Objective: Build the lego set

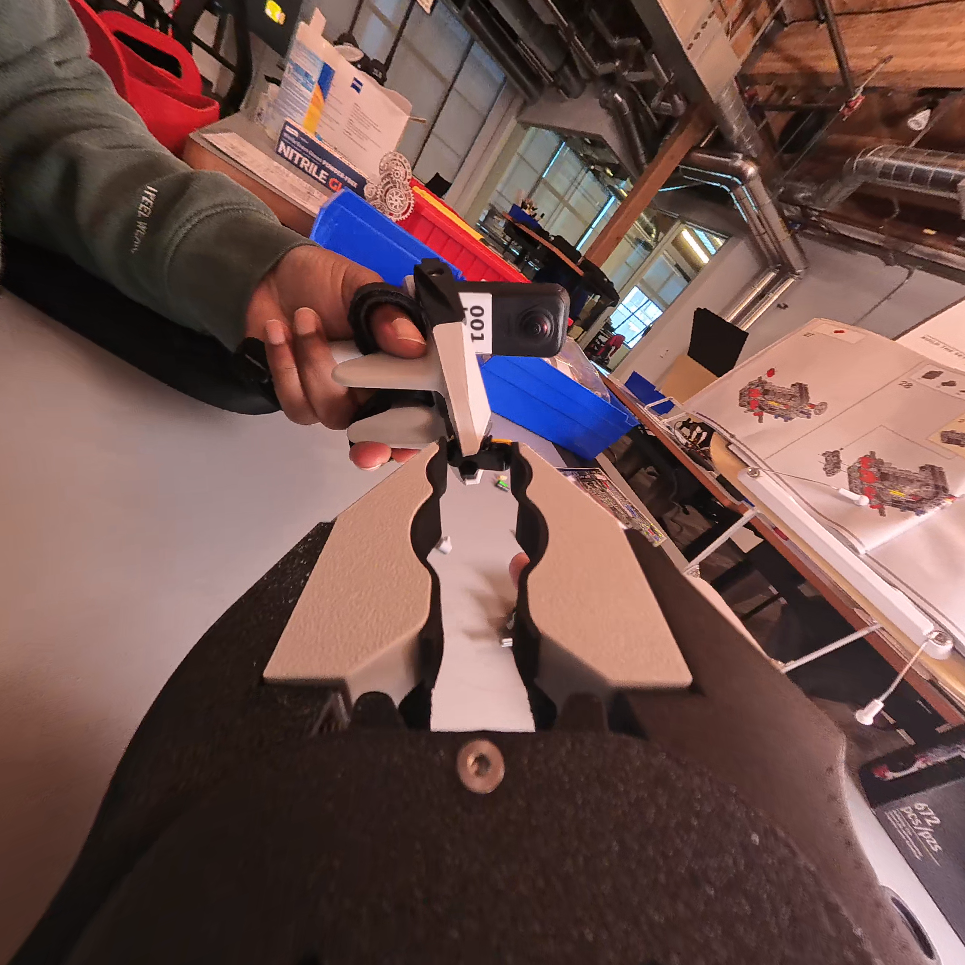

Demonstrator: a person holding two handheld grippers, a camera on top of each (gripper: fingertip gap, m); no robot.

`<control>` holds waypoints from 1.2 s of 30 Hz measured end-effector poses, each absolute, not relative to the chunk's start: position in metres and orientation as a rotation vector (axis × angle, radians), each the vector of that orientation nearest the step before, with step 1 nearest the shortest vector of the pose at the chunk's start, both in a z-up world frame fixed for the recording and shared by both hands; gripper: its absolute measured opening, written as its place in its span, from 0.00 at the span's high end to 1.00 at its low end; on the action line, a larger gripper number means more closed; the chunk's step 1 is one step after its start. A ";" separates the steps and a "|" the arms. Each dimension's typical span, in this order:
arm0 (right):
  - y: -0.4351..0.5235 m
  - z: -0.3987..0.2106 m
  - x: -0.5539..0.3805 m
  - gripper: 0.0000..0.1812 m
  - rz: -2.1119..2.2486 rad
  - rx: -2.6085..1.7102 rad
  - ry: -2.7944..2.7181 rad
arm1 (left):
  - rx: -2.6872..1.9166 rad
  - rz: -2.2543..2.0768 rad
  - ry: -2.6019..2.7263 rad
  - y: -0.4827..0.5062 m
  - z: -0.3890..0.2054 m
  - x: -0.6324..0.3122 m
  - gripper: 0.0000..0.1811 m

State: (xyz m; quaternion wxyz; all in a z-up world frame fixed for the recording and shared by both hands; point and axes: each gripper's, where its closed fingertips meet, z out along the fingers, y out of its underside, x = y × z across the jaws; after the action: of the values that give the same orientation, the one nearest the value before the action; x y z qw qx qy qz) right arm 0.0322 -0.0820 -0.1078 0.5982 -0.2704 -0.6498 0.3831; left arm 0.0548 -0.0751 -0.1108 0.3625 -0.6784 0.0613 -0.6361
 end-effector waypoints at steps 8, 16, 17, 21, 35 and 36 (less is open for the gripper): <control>-0.083 -0.110 0.033 0.88 0.906 -0.633 -1.530 | -1.757 -1.646 0.163 -0.076 -0.113 0.056 0.97; -0.084 -0.114 0.034 0.88 0.924 -0.646 -1.559 | -1.770 -1.656 0.165 -0.077 -0.116 0.057 0.97; -0.084 -0.114 0.034 0.88 0.923 -0.646 -1.564 | -1.772 -1.657 0.165 -0.077 -0.116 0.057 0.97; -0.084 -0.116 0.035 0.88 0.922 -0.648 -1.575 | -1.776 -1.667 0.163 -0.077 -0.118 0.058 0.97; -0.061 -0.101 0.019 0.88 0.764 -0.758 -1.339 | -1.643 -1.507 0.061 -0.059 -0.103 0.043 0.94; -0.060 -0.100 0.019 0.87 0.739 -0.756 -1.324 | -1.630 -1.511 0.045 -0.058 -0.102 0.042 0.95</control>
State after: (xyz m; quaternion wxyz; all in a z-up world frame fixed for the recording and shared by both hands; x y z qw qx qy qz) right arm 0.0189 -0.0604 -0.0999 0.6621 -0.3346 -0.5854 0.3270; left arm 0.0423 -0.0578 -0.1021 0.4433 -0.6572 0.0182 -0.6093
